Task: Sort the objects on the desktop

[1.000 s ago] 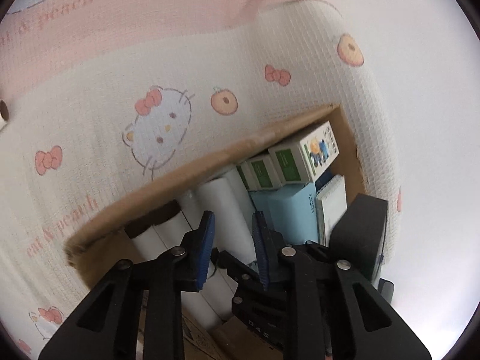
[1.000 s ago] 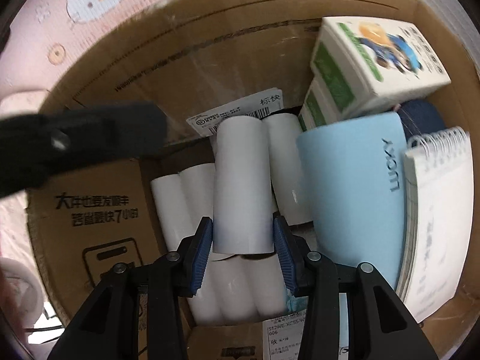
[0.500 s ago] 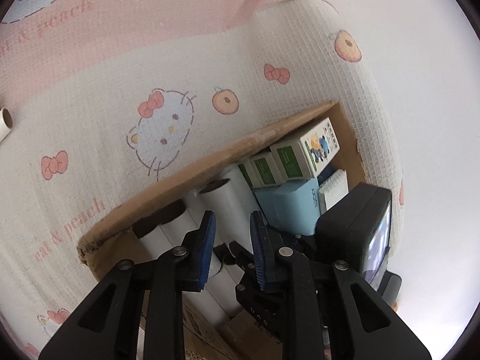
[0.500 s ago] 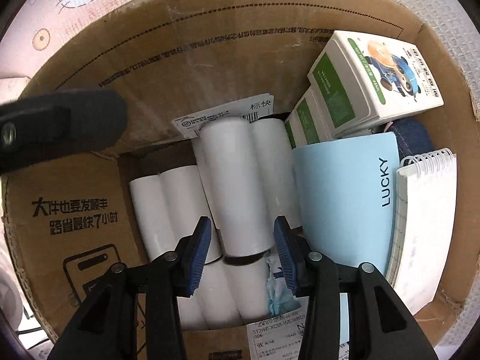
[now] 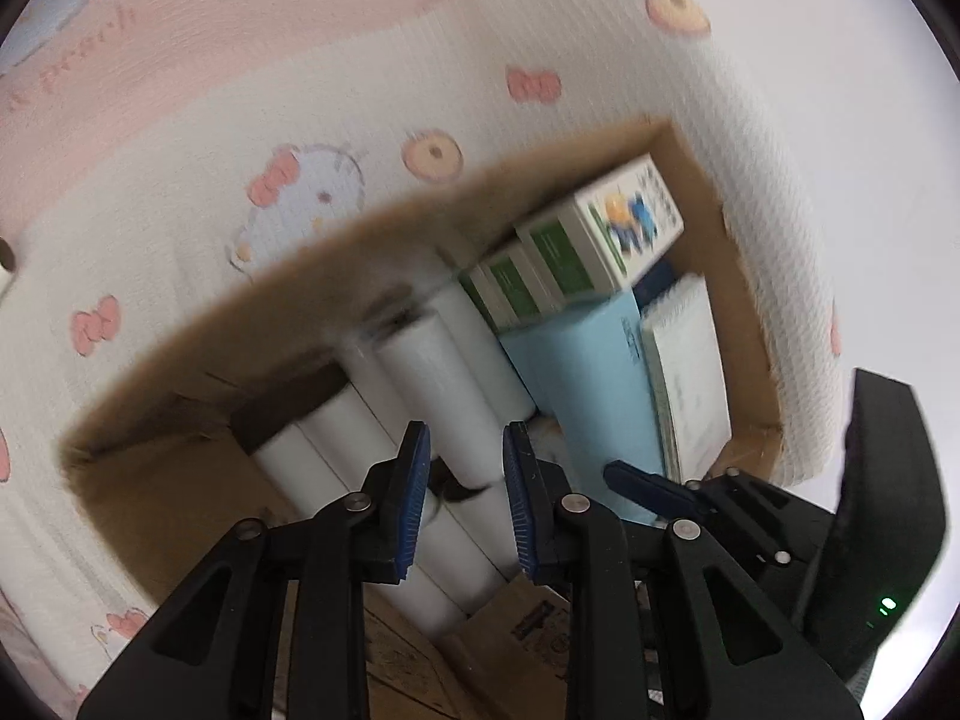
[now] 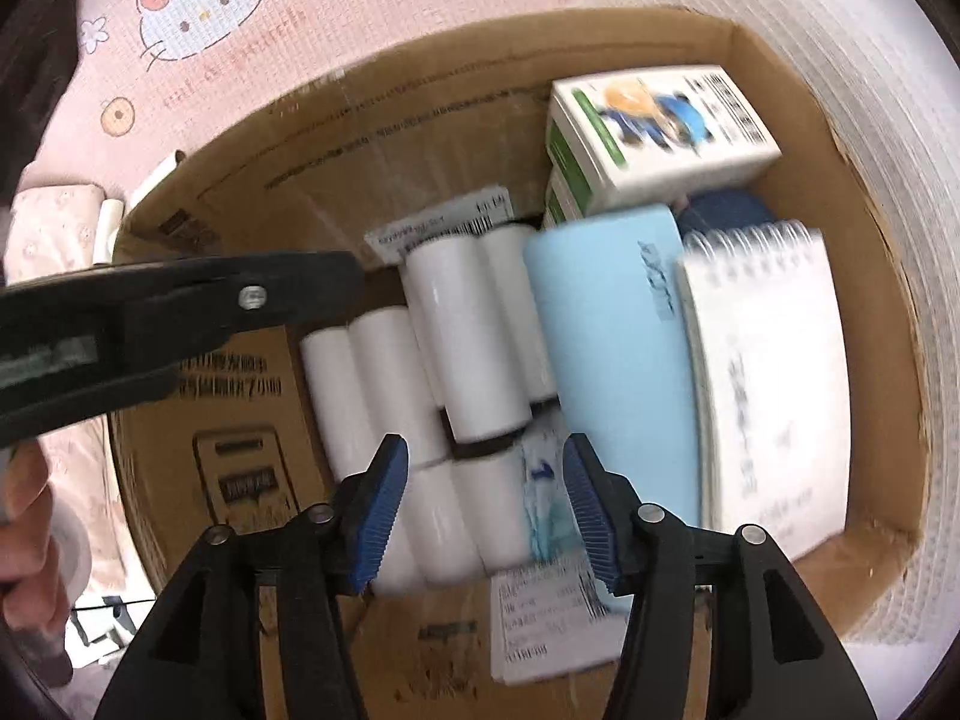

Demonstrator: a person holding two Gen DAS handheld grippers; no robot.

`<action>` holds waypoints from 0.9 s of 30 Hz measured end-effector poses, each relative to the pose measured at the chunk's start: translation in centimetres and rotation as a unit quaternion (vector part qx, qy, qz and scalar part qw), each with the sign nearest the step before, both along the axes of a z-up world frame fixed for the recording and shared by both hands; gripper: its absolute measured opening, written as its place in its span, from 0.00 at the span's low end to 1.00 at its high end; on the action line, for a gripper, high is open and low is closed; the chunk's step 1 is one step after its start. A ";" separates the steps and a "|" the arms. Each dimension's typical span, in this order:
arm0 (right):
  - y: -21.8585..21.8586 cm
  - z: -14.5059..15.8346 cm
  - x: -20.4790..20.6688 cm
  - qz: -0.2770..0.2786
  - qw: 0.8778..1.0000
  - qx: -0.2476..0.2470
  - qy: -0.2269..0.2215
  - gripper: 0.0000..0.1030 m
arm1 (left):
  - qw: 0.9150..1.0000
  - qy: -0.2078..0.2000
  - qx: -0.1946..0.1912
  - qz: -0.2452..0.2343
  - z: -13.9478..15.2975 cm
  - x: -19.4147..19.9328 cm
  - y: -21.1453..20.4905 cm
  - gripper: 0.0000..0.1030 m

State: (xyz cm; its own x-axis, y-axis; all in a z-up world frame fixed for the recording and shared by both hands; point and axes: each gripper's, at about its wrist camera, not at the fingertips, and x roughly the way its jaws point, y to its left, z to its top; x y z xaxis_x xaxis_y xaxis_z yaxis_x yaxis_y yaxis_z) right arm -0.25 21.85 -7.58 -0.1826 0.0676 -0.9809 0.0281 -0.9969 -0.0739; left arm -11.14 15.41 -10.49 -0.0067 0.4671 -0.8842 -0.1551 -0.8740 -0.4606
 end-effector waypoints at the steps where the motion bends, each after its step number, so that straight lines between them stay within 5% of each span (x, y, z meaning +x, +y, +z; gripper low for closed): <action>1: 0.3 0.1 0.3 0.001 1.000 -0.002 0.001 0.50 | 1.000 -0.008 0.001 -0.002 -0.3 0.1 0.4 0.26; 3: 1.0 0.6 0.9 0.000 1.000 -0.010 0.013 0.49 | 0.999 -0.040 0.016 -0.009 -1.4 0.1 1.3 0.26; 6: 1.1 0.9 1.4 0.018 1.000 -0.001 0.021 0.18 | 0.997 -0.076 0.010 -0.008 -3.1 0.0 2.3 0.26; 10: 1.5 0.9 1.3 0.029 0.997 0.063 0.030 0.17 | 0.997 -0.073 -0.029 -0.004 -4.4 -0.1 3.2 0.26; 17: 1.2 0.1 0.7 0.061 0.992 0.105 0.026 0.17 | 0.994 -0.098 -0.056 0.013 -6.8 -0.1 3.5 0.26; 27: 0.3 -0.5 0.0 0.091 0.984 0.147 0.037 0.17 | 0.995 -0.070 -0.042 0.057 -6.1 0.5 2.1 0.26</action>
